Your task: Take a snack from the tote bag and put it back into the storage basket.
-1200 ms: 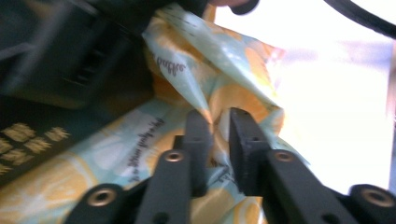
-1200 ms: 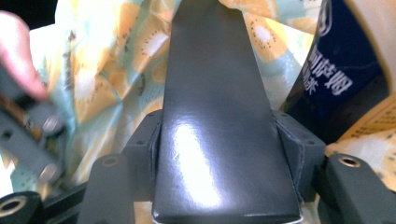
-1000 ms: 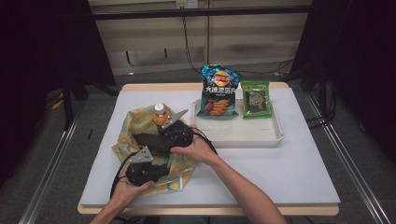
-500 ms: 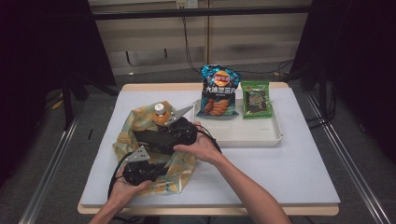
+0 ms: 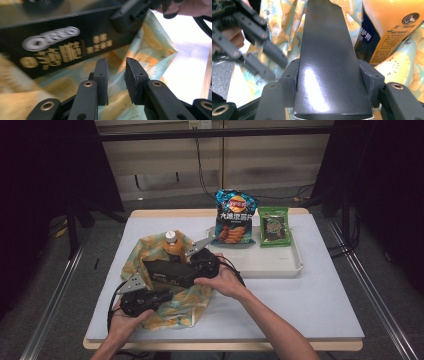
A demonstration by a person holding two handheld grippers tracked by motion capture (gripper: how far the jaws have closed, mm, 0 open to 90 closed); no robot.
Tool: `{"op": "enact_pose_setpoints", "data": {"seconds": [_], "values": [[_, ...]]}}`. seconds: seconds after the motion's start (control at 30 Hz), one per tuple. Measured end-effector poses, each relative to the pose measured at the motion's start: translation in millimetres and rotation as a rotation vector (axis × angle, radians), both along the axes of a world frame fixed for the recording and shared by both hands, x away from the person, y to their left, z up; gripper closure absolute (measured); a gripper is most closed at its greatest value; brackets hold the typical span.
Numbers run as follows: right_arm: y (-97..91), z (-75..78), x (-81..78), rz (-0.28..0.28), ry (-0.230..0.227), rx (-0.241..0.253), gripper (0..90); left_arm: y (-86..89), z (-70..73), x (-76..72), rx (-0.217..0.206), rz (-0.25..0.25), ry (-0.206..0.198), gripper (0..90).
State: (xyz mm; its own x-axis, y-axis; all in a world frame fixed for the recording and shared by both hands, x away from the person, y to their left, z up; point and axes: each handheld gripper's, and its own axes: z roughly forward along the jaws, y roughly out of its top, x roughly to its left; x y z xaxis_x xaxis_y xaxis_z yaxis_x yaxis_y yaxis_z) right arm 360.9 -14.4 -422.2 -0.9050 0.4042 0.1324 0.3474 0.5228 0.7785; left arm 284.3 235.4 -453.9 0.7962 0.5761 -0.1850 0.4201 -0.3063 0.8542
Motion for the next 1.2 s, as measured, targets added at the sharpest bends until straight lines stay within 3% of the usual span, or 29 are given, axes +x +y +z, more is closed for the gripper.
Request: {"op": "enact_pose_setpoints", "data": {"seconds": [0.23, 0.4, 0.47, 0.6, 0.7, 0.87, 0.97, 1.0, 1.13, 1.2], "values": [[-10.4, 1.3, -2.9, -0.025, -0.003, 0.031, 42.9, 14.7, 7.1, -7.2, -0.011, 0.058, -0.031, 74.7], [-14.2, 4.2, -10.2, -0.019, -0.021, 0.031, 42.9, 31.2, 13.8, -7.0, -0.051, 0.136, -0.068, 73.6], [-15.5, 3.8, -12.4, -0.018, -0.025, 0.029, 42.9, 35.5, 15.4, -5.4, -0.035, 0.187, -0.088, 71.7], [-19.3, 3.2, -14.6, -0.029, -0.032, 0.049, 42.9, 43.1, 16.5, 1.2, -0.044, 0.231, -0.084, 68.2], [-21.5, 2.6, -16.7, -0.027, -0.036, 0.045, 42.9, 47.8, 13.5, 3.9, -0.04, 0.282, -0.076, 60.1], [-22.9, 5.3, -21.0, -0.02, -0.05, 0.045, 42.9, 47.8, 13.0, 12.3, -0.055, 0.258, -0.073, 46.7], [-21.8, 5.3, -22.1, -0.02, -0.048, 0.042, 42.9, 42.6, 10.9, 15.9, -0.039, 0.26, -0.055, 39.6], [-21.6, 5.1, -22.1, -0.019, -0.052, 0.039, 42.9, 42.9, 10.9, 16.4, -0.019, 0.262, -0.058, 41.0], [-24.1, 4.3, -21.5, -0.02, -0.047, 0.041, 42.9, 51.1, 10.9, 17.2, -0.014, 0.295, -0.051, 77.1], [-25.8, 5.0, -22.2, -0.022, -0.043, 0.05, 42.9, 54.0, 11.7, 15.9, -0.025, 0.324, -0.044, 87.0]]}}
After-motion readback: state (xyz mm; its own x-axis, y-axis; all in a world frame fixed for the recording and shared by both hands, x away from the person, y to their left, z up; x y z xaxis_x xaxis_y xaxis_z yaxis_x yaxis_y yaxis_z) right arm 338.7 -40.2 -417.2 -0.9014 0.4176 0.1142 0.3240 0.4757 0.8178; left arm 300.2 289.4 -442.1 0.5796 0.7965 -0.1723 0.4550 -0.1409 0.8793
